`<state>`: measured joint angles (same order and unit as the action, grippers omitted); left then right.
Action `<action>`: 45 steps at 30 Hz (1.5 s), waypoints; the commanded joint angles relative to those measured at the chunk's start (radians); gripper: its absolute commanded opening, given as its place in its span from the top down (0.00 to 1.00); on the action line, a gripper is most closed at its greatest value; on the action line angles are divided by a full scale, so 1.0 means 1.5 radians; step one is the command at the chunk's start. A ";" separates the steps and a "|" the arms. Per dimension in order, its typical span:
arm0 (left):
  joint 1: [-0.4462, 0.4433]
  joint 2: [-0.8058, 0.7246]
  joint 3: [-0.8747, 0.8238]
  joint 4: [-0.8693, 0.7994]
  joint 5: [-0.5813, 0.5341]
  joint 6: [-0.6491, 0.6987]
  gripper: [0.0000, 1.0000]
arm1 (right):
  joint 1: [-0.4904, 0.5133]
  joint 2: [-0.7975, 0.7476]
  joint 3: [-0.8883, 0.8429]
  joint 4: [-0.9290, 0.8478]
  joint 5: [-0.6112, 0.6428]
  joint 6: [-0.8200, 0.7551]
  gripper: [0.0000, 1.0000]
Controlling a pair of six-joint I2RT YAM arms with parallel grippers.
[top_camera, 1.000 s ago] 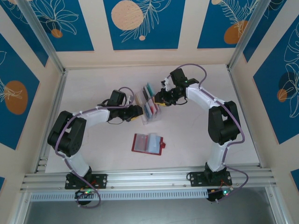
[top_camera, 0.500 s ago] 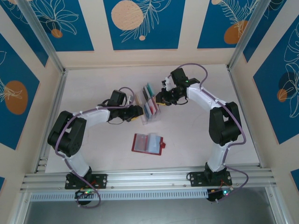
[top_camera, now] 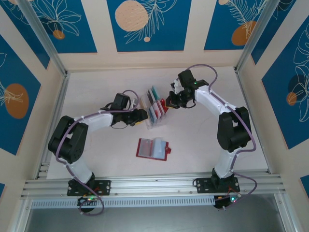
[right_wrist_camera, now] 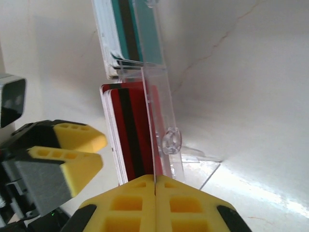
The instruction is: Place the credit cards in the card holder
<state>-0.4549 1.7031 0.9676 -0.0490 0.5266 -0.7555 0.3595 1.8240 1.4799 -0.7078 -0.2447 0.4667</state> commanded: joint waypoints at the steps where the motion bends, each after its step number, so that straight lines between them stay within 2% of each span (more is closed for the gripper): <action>1: -0.006 -0.047 -0.011 -0.029 -0.009 0.023 0.49 | 0.002 -0.042 0.023 -0.035 0.050 0.003 0.95; 6: -0.008 -0.093 -0.035 -0.069 -0.026 0.051 0.49 | 0.006 -0.075 0.022 -0.042 0.104 0.013 0.99; 12: -0.027 -0.167 -0.070 -0.145 -0.081 0.104 0.48 | 0.010 -0.148 -0.003 -0.028 0.174 0.034 1.00; 18: -0.074 -0.215 -0.094 -0.221 -0.145 0.160 0.44 | 0.021 -0.240 -0.059 -0.018 0.208 0.048 1.00; 22: -0.130 -0.214 -0.096 -0.271 -0.222 0.198 0.41 | 0.050 -0.323 -0.160 0.020 0.156 0.053 1.00; 26: -0.174 -0.182 -0.098 -0.286 -0.269 0.211 0.40 | 0.087 -0.403 -0.294 0.100 0.040 0.077 1.00; 33: -0.220 -0.107 -0.093 -0.273 -0.327 0.212 0.42 | 0.177 -0.487 -0.484 0.232 -0.022 0.171 1.00; 39: -0.236 -0.081 -0.101 -0.257 -0.342 0.195 0.46 | 0.244 -0.449 -0.558 0.337 -0.014 0.236 1.00; 45: -0.242 -0.087 -0.135 -0.236 -0.341 0.175 0.51 | 0.275 -0.365 -0.568 0.397 -0.016 0.255 1.00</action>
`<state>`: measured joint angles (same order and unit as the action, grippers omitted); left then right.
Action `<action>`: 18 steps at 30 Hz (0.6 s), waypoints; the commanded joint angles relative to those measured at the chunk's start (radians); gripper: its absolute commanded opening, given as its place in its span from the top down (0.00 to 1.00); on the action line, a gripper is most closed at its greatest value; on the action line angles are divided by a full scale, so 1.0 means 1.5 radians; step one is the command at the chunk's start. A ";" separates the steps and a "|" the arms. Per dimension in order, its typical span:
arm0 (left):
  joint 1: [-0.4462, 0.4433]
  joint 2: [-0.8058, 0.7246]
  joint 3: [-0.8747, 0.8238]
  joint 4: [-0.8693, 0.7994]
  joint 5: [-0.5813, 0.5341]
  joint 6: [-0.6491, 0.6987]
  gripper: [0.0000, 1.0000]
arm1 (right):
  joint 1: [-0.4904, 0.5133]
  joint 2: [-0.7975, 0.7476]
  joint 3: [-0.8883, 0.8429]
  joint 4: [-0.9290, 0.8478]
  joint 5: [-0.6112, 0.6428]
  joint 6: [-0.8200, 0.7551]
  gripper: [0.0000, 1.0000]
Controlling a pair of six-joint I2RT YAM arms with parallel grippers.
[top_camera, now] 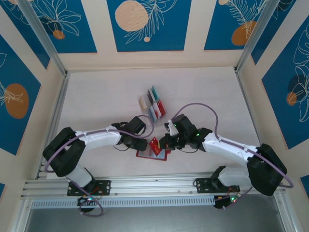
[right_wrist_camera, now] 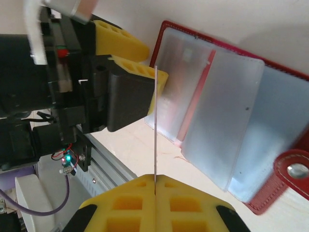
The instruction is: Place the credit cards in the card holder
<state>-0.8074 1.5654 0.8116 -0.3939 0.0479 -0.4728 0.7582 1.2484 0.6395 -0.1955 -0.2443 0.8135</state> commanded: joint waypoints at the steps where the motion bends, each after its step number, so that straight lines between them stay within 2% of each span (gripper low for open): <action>1: -0.008 0.005 -0.037 -0.001 -0.018 -0.018 0.52 | 0.013 0.031 -0.005 0.056 -0.012 0.025 1.00; 7: -0.014 0.002 -0.059 0.018 -0.011 -0.039 0.59 | 0.011 0.042 -0.009 0.007 0.038 0.035 1.00; 18: -0.017 -0.006 -0.070 0.018 -0.009 -0.042 0.65 | 0.010 0.063 -0.034 0.014 0.055 0.055 1.00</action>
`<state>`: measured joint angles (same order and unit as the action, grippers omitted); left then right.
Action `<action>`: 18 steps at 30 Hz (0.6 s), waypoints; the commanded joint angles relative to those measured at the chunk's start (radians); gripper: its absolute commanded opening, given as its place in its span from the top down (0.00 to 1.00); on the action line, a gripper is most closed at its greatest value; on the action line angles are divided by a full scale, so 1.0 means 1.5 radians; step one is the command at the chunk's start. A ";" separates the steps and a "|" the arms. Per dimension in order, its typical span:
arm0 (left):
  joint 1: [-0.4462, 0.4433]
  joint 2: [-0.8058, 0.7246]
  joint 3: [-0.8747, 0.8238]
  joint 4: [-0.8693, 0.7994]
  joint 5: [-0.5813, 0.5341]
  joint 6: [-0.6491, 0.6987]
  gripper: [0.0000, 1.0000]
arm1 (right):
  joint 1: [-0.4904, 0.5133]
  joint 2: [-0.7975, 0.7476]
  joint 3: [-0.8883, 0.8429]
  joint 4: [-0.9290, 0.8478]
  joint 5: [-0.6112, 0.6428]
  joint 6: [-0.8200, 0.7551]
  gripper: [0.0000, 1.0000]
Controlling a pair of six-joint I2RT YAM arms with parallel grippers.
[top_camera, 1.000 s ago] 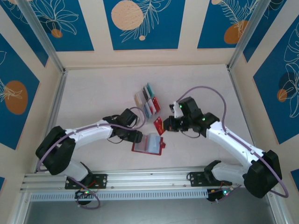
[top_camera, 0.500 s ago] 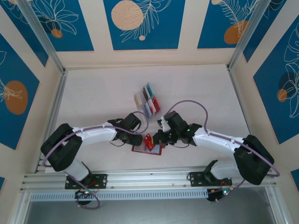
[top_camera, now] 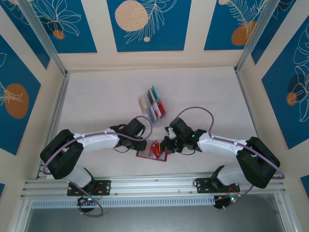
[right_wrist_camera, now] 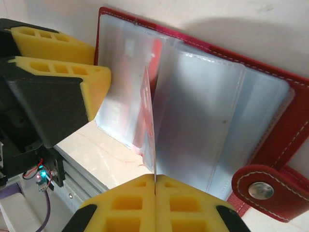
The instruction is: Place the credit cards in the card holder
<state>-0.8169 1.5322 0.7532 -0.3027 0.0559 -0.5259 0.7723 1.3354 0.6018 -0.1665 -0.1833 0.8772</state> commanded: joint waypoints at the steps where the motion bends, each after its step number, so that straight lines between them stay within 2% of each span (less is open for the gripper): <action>1: -0.011 0.015 -0.032 -0.043 -0.015 -0.007 0.65 | 0.000 0.003 -0.009 -0.007 0.017 0.013 1.00; 11: -0.011 0.012 -0.040 -0.037 -0.011 -0.011 0.68 | -0.013 -0.028 -0.024 -0.016 0.030 0.025 1.00; 18: -0.012 0.015 -0.040 -0.034 -0.008 -0.014 0.68 | -0.008 0.002 -0.024 0.019 0.005 0.027 1.00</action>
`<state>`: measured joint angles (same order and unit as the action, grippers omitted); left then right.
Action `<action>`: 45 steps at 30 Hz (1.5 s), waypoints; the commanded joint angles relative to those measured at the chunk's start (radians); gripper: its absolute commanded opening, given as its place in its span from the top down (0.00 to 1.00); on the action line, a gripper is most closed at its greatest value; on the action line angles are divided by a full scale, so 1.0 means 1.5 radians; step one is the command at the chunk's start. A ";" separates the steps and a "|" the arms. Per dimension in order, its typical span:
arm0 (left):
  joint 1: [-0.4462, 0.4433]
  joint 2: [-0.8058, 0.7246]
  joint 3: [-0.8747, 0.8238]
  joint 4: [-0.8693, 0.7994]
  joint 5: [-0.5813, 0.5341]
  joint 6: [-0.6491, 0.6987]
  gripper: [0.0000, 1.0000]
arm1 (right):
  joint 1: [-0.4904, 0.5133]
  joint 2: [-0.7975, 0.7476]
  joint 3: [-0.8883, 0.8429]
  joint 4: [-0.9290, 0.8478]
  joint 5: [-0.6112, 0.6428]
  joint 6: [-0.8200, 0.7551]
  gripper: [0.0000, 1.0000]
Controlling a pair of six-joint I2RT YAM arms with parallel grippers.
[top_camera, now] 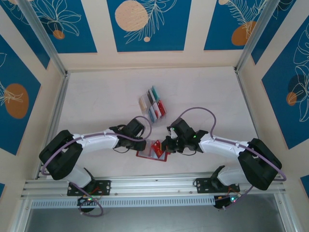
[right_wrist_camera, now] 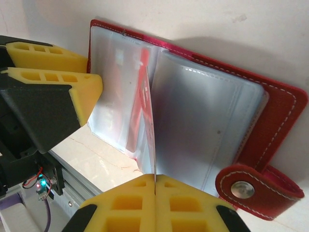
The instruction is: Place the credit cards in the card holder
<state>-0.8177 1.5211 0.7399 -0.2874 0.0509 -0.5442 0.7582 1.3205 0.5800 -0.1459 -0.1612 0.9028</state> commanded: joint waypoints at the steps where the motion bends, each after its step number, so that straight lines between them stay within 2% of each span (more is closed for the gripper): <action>1: -0.011 0.023 -0.032 -0.045 -0.004 -0.001 0.68 | 0.000 0.013 -0.011 0.011 -0.012 0.012 1.00; 22: -0.019 0.013 -0.040 -0.046 -0.003 -0.013 0.69 | -0.024 0.067 -0.041 0.107 -0.040 0.040 1.00; 29: -0.025 -0.001 -0.057 -0.040 0.000 -0.033 0.70 | -0.024 0.080 -0.044 0.134 -0.016 0.072 1.00; 37: -0.038 -0.012 -0.081 -0.028 0.003 -0.060 0.70 | 0.005 0.121 -0.053 0.206 0.031 0.146 1.00; 45: -0.053 -0.021 -0.100 -0.017 0.004 -0.084 0.70 | 0.036 0.101 -0.069 0.213 0.101 0.187 1.00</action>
<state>-0.8577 1.4582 0.6479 -0.1944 0.0200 -0.6556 0.7979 1.4734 0.5014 0.1940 -0.1101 1.1385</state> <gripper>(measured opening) 0.302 0.065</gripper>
